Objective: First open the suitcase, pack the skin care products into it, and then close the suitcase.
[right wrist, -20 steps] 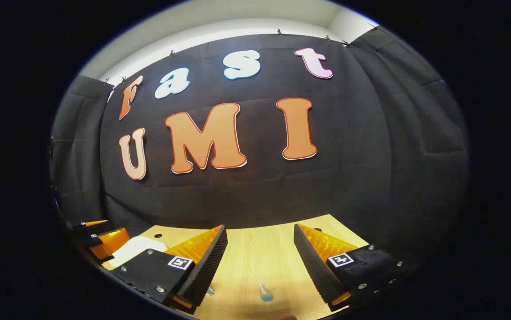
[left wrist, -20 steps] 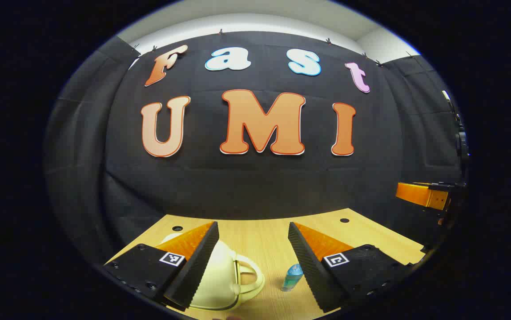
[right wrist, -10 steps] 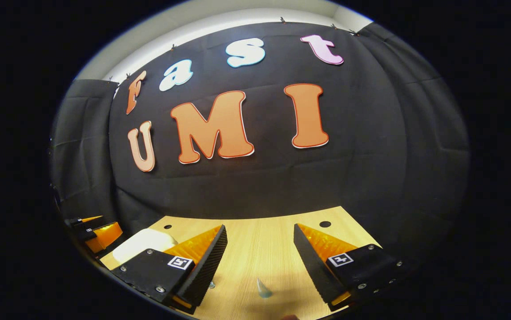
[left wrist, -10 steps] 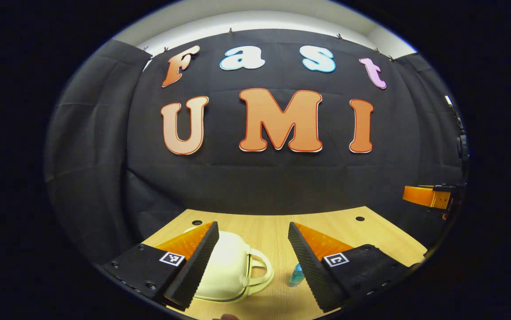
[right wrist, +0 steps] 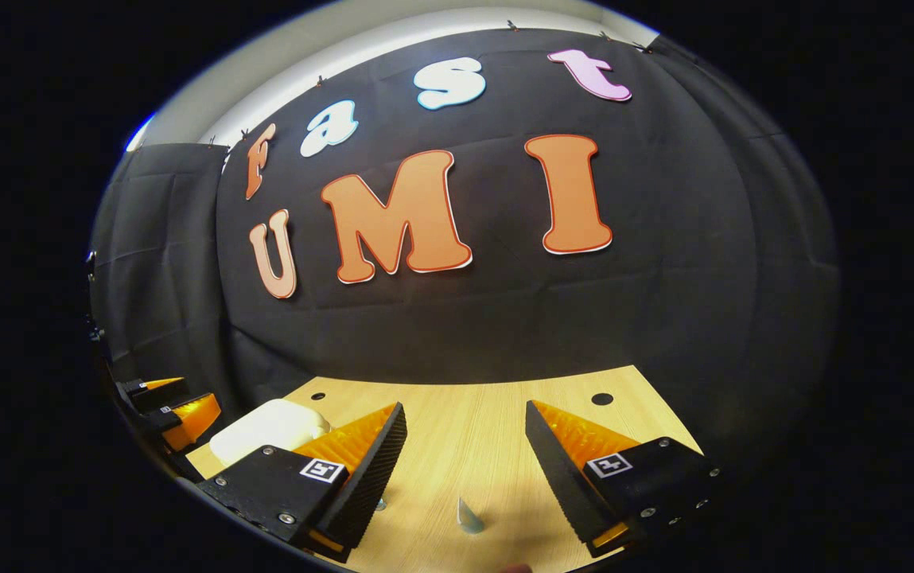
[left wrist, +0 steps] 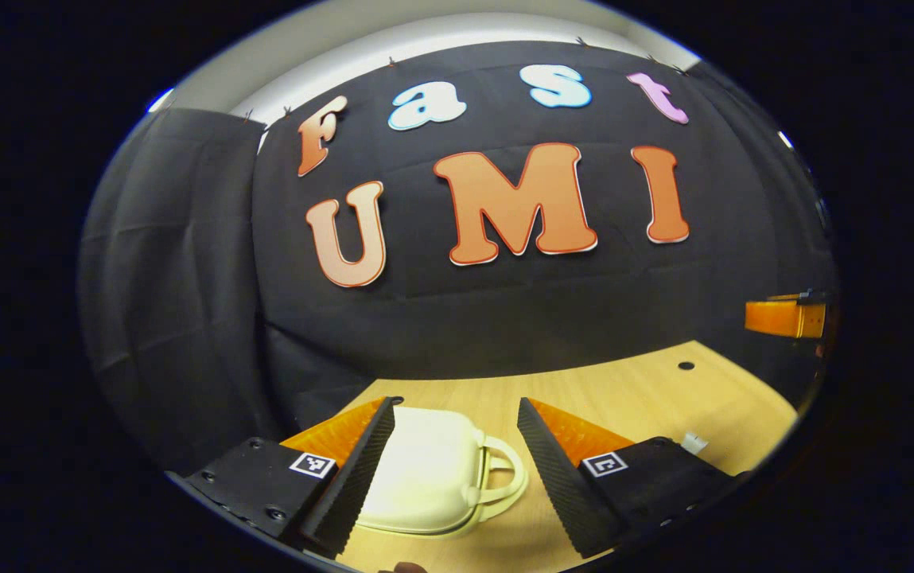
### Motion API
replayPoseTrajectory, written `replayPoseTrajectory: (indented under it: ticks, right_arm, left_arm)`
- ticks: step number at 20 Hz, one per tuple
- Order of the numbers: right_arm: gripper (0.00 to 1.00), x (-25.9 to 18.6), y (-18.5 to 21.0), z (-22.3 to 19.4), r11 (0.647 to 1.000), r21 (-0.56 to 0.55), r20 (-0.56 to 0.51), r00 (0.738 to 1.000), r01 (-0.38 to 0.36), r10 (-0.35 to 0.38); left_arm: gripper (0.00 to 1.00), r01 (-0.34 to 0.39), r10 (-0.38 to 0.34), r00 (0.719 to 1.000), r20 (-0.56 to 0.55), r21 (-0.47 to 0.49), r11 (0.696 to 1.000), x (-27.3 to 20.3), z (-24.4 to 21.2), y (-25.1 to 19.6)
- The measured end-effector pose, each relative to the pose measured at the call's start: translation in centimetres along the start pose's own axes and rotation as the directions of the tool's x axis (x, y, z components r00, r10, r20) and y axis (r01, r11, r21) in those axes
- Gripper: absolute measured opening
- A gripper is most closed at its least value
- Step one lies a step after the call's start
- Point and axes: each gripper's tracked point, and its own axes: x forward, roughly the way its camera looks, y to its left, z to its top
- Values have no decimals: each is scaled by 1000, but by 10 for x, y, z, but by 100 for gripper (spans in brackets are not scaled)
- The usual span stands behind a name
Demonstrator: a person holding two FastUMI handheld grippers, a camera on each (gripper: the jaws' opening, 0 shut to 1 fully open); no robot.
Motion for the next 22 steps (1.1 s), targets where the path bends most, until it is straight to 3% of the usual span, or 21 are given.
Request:
replayPoseTrajectory:
  ticks: [4,8,11,17,20,22]
  right_arm:
    - [95,1,-13,-8,1000,13,-27,999,27,-27]
    - [95,0,-28,-19,997,24,-49,996,69,-68]
    - [95,0,-41,-31,995,16,-84,991,101,-100]
    - [95,-6,-63,-43,988,22,-119,981,155,-152]
    - [95,-6,-70,-49,985,27,-141,976,173,-167]
    - [95,-6,-73,-51,982,36,-149,973,184,-176]
  left_arm:
    - [98,36,-28,998,-64,140,990,12,-28,-17]
    - [100,87,-45,990,-131,332,939,29,-60,-30]
    - [98,142,-68,979,-190,409,901,45,-88,-43]
    - [98,273,-96,940,-328,554,787,56,-150,-57]
    - [98,301,-87,934,-346,632,714,61,-168,-64]
    - [98,320,-81,927,-366,659,681,65,-178,-68]
